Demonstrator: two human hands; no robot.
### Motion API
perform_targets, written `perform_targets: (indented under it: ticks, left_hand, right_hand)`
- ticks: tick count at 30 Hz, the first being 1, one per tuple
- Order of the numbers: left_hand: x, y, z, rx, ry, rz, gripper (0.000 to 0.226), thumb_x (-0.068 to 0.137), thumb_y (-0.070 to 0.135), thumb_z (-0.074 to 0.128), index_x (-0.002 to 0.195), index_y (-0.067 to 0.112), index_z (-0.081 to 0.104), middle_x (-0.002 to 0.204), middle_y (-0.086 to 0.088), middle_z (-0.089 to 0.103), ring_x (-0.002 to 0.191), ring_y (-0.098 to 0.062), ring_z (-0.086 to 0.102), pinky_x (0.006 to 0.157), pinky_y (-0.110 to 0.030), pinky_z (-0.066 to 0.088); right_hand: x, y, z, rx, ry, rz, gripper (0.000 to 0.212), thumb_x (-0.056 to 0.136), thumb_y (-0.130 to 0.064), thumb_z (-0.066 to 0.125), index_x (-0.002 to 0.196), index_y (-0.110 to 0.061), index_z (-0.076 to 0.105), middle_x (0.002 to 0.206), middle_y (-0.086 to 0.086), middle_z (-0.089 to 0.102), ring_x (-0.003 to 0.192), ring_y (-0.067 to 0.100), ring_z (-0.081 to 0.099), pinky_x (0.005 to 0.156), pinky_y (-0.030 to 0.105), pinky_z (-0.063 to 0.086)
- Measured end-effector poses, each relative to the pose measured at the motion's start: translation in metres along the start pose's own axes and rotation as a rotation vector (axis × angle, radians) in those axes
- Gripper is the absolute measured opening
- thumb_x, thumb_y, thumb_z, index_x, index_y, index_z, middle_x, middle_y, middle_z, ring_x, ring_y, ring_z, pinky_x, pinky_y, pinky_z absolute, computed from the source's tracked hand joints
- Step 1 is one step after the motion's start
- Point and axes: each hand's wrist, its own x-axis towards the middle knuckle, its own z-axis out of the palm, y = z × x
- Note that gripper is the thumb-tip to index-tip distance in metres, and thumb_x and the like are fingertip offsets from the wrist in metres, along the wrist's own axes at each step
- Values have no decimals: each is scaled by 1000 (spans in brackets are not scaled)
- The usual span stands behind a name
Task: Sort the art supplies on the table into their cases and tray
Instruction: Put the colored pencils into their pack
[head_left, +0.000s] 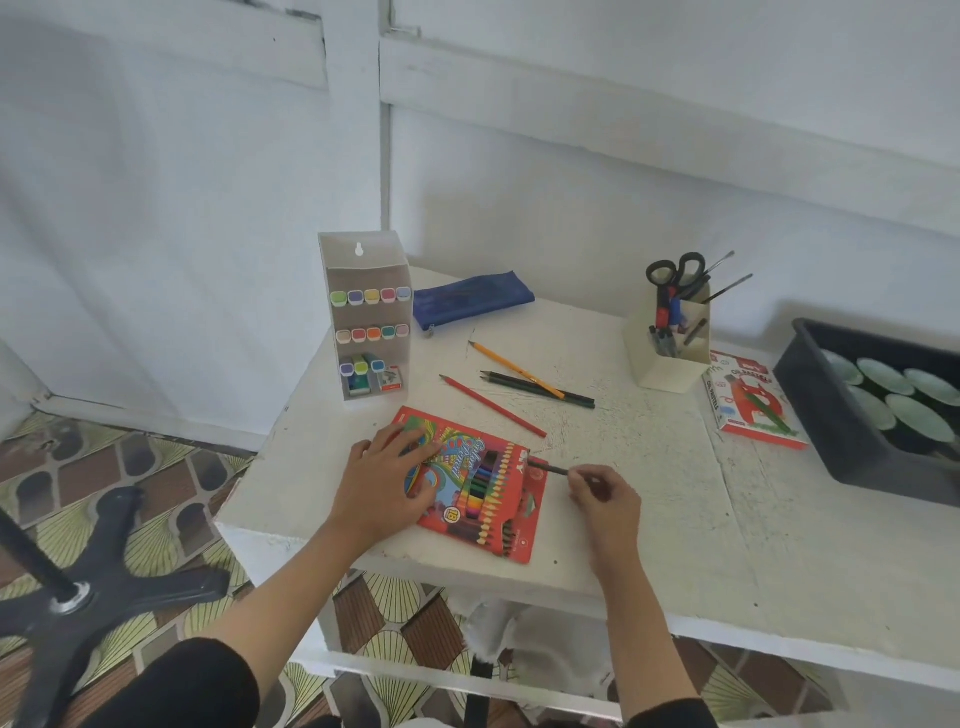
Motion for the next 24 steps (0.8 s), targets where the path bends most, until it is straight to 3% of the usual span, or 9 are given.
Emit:
perform_targets:
  ticks: [4, 8, 14, 20, 24]
  left_hand:
    - [0, 0, 1, 3, -5, -6, 55, 78, 47, 39, 122, 26, 65, 129, 4, 59, 127, -14, 37, 96, -49, 41]
    - [0, -1, -1, 3, -20, -15, 56, 79, 48, 38, 124, 27, 63, 131, 4, 58, 130, -18, 41, 98, -50, 39]
    - [-1, 1, 0, -10, -58, -30, 61, 79, 51, 33, 128, 28, 60, 138, 5, 52, 135, -19, 37, 103, -49, 33]
    - [0, 1, 0, -10, -45, -24, 61, 80, 51, 33, 127, 26, 61, 137, 2, 54, 134, -22, 39, 103, -51, 34]
    - [0, 3, 0, -16, -46, -33, 61, 83, 51, 28, 129, 25, 60, 138, 2, 53, 135, -22, 39, 105, -51, 31]
  right_hand:
    - [6, -1, 10, -394, -150, -92, 5, 78, -17, 76, 80, -18, 72, 91, 1, 58, 83, 12, 55, 66, 10, 36]
    - [13, -3, 29, -590, -181, -101, 6, 77, -33, 75, 83, -33, 72, 90, -3, 54, 95, 14, 51, 62, 20, 33]
    - [20, -6, 10, -541, -188, -84, 16, 76, -17, 76, 91, -17, 72, 99, 6, 55, 82, 8, 48, 62, 11, 31]
    - [22, -5, 0, -594, -240, -119, 12, 79, -8, 73, 89, -15, 74, 89, 3, 54, 71, 2, 45, 61, 1, 33]
    - [23, -7, 12, -584, -248, -121, 9, 81, -6, 71, 86, -13, 75, 85, -1, 51, 74, 6, 46, 60, 6, 34]
